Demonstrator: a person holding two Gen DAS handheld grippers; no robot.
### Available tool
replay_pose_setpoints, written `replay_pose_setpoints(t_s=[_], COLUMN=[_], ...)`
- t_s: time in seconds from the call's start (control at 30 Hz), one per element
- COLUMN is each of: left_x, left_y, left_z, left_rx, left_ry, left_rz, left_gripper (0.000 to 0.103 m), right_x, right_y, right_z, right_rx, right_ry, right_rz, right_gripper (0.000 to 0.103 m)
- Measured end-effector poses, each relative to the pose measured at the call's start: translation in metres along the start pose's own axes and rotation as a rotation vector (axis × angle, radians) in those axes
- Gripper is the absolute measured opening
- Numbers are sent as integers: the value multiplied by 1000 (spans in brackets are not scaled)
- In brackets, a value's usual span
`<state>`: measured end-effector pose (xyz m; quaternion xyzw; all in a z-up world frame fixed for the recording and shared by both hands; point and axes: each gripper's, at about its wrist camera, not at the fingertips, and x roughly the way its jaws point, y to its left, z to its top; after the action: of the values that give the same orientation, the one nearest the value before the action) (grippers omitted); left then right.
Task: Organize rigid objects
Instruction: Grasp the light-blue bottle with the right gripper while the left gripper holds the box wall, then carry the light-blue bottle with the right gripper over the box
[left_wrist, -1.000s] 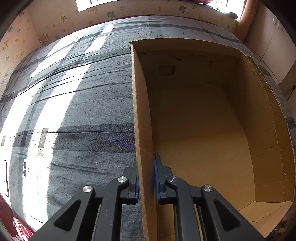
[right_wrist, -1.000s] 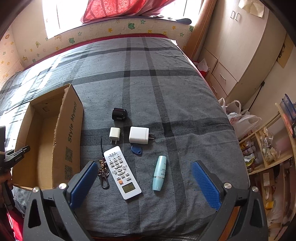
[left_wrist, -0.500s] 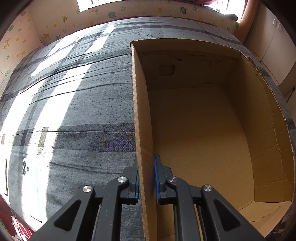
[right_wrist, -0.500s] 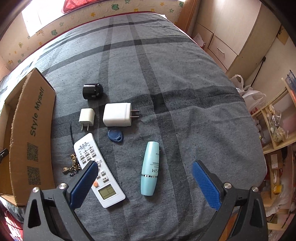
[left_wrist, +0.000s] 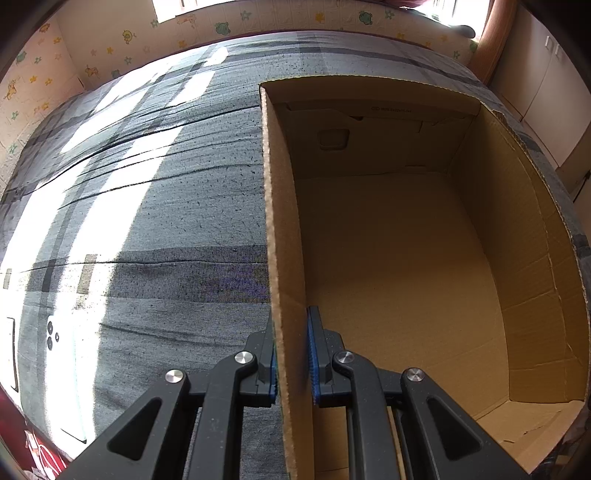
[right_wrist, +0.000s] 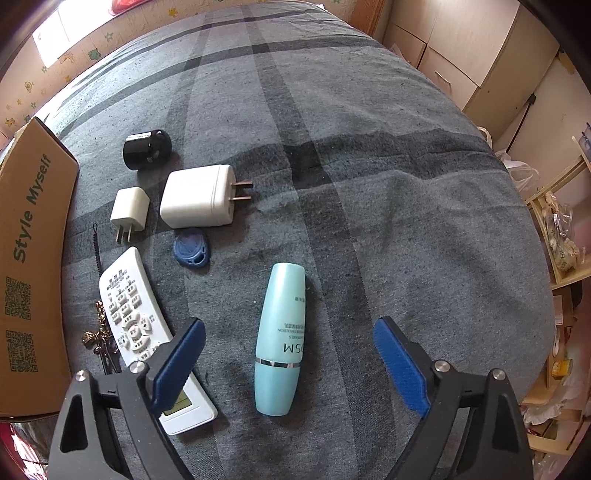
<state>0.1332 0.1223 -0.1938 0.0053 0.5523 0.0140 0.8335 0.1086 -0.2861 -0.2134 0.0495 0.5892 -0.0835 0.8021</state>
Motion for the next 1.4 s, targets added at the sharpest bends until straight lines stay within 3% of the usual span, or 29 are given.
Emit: replay_pose_setpoints(t_s=[0.17, 0.2, 0.23, 0.27, 0.3, 0.57, 1.4], left_x=[2, 2, 2, 2, 2, 4, 6], left_y=[0, 0, 0, 1, 1, 1, -6], left_z=[1, 1, 1, 1, 0, 0, 2], left_rx=[-2, -2, -3, -5, -7, -1, 16], left_ry=[7, 7, 8, 9, 9, 11, 23], left_rz=[-4, -5, -6, -7, -9, -4, 13], left_gripper=[13, 13, 13, 13, 13, 13, 13], right_x=[8, 9, 11, 13, 14, 12, -73], right_y=[3, 5, 5, 4, 3, 0, 35], right_z=[-1, -2, -3, -4, -4, -8, 7], right_rx=[-25, -36, -41, -32, -18, -29, -110], right_ry=[31, 44, 60, 76, 82, 62, -18], right_rz=[8, 2, -2, 11, 24, 39, 37], right_gripper=[78, 64, 40, 30, 27, 27, 27])
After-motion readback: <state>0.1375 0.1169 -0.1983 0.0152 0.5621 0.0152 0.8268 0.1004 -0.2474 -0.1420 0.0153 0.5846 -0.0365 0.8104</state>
